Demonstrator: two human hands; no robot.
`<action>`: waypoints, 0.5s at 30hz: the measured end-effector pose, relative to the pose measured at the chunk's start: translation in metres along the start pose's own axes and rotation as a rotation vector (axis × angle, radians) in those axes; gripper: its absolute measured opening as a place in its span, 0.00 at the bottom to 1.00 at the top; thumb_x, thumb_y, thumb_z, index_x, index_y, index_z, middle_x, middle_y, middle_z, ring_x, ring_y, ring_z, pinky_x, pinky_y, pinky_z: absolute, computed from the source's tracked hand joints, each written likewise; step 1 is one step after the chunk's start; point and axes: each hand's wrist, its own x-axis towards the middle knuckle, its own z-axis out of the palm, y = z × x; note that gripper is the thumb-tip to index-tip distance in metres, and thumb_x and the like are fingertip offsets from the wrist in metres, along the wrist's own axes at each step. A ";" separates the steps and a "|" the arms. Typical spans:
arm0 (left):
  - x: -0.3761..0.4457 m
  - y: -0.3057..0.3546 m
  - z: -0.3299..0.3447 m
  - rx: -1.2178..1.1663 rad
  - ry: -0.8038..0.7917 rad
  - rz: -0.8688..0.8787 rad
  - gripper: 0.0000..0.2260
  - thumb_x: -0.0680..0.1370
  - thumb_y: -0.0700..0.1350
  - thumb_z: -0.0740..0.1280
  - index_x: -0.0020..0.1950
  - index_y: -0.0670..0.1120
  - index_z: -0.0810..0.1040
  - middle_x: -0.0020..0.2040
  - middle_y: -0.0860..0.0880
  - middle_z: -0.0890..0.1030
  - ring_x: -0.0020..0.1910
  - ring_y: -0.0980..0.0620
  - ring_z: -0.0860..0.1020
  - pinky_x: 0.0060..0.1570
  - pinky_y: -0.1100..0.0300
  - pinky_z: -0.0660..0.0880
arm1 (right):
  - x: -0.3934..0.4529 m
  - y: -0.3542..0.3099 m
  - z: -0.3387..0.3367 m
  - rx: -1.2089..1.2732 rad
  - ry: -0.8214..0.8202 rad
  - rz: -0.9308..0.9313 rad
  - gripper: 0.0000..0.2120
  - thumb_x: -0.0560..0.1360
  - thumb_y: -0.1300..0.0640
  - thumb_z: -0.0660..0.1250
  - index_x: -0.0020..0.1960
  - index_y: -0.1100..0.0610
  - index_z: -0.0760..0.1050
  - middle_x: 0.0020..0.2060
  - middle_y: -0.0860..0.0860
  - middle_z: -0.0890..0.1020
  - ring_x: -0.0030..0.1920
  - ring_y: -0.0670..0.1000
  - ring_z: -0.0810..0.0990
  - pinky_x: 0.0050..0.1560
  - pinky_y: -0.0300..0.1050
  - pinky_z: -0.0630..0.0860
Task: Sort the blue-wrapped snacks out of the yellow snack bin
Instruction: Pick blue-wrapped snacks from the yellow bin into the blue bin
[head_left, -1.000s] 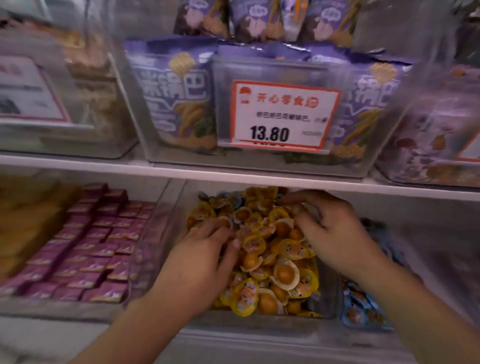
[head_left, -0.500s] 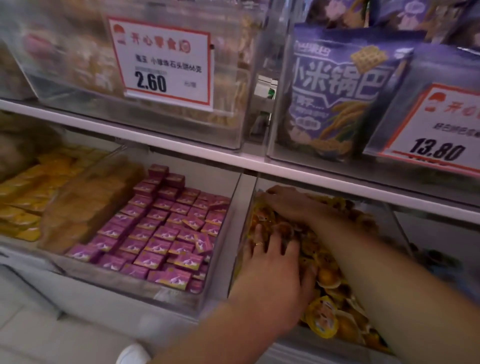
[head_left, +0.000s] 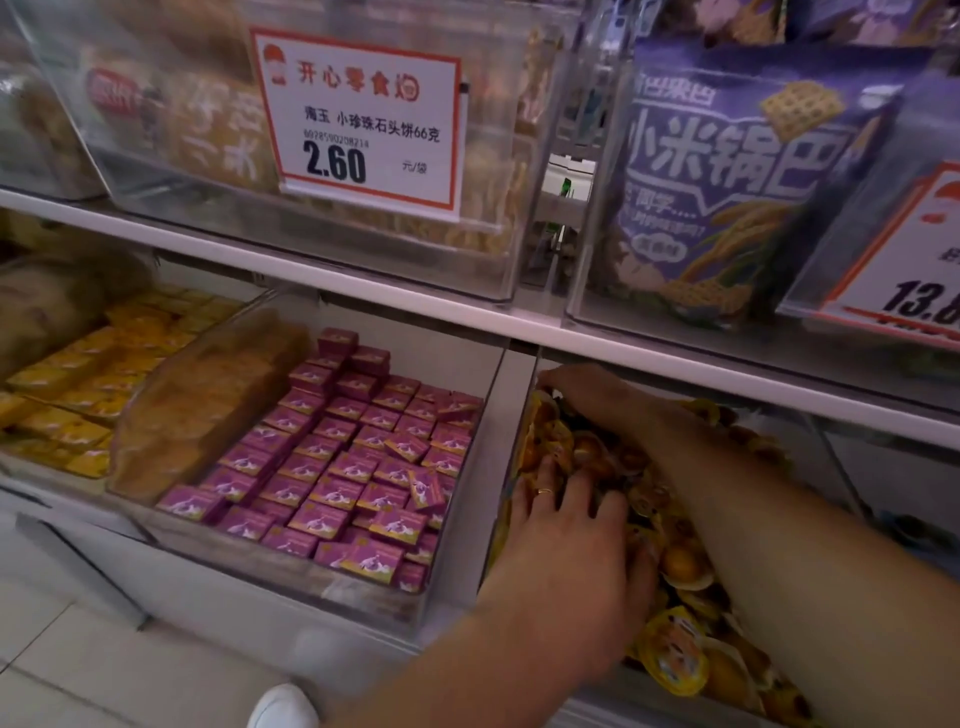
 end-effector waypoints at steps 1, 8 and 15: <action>0.000 0.000 -0.001 0.000 -0.008 0.000 0.22 0.81 0.60 0.50 0.70 0.50 0.66 0.72 0.46 0.66 0.78 0.37 0.54 0.75 0.38 0.53 | -0.003 0.000 0.000 -0.030 -0.005 -0.022 0.16 0.79 0.41 0.59 0.44 0.48 0.80 0.41 0.47 0.83 0.44 0.47 0.81 0.49 0.48 0.75; -0.002 0.000 -0.009 -0.086 0.130 0.026 0.18 0.78 0.58 0.51 0.59 0.54 0.74 0.60 0.54 0.72 0.56 0.48 0.75 0.59 0.46 0.71 | -0.042 -0.014 -0.018 -0.089 -0.112 -0.132 0.15 0.81 0.51 0.61 0.53 0.59 0.83 0.42 0.52 0.83 0.41 0.48 0.80 0.44 0.33 0.76; -0.004 0.001 -0.017 -0.322 0.285 -0.011 0.09 0.76 0.56 0.58 0.50 0.54 0.74 0.51 0.57 0.73 0.45 0.55 0.76 0.42 0.54 0.75 | -0.118 0.000 -0.057 -0.049 -0.189 -0.164 0.16 0.81 0.56 0.63 0.36 0.56 0.79 0.30 0.50 0.82 0.31 0.46 0.80 0.38 0.40 0.77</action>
